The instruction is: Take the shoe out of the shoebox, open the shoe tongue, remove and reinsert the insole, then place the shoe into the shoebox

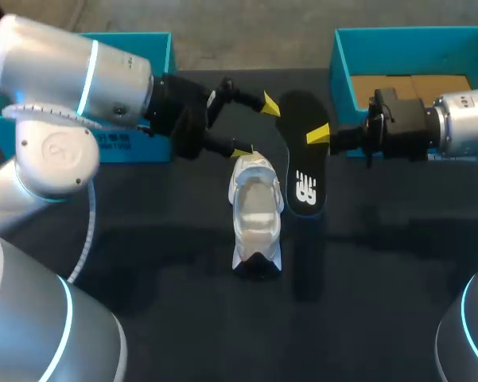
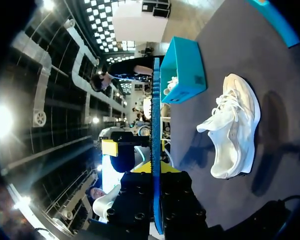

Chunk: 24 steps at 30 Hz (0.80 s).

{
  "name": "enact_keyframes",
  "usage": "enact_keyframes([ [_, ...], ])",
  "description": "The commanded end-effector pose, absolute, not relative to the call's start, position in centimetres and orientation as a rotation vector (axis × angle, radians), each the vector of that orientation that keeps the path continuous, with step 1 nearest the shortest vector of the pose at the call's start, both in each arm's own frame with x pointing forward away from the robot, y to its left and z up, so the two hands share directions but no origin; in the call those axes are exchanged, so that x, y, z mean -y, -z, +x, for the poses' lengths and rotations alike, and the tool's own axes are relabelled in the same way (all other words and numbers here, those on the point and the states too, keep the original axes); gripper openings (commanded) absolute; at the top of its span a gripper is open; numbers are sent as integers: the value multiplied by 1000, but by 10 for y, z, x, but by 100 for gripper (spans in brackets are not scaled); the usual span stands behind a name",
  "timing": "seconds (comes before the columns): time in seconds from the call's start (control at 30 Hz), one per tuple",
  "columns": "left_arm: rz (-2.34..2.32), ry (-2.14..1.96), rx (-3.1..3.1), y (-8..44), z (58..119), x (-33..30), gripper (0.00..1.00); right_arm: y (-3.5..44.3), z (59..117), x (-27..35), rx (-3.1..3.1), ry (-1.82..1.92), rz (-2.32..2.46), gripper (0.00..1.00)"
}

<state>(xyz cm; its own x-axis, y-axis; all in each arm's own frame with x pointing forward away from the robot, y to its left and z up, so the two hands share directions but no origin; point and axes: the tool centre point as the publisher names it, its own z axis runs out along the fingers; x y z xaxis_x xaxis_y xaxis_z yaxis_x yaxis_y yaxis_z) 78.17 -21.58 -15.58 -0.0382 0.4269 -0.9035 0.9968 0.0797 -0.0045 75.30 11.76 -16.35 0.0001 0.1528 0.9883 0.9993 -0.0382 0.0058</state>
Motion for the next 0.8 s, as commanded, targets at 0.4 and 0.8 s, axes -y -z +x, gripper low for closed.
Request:
enact_keyframes([
  [0.4,1297,1000,-1496,164,785,227,100,162,751,-112,1269,1174,-1305,0],
  [0.8,1209,1024,-1442,170,802,249,100,162,749,-125,1251,1187,-1268,0],
])
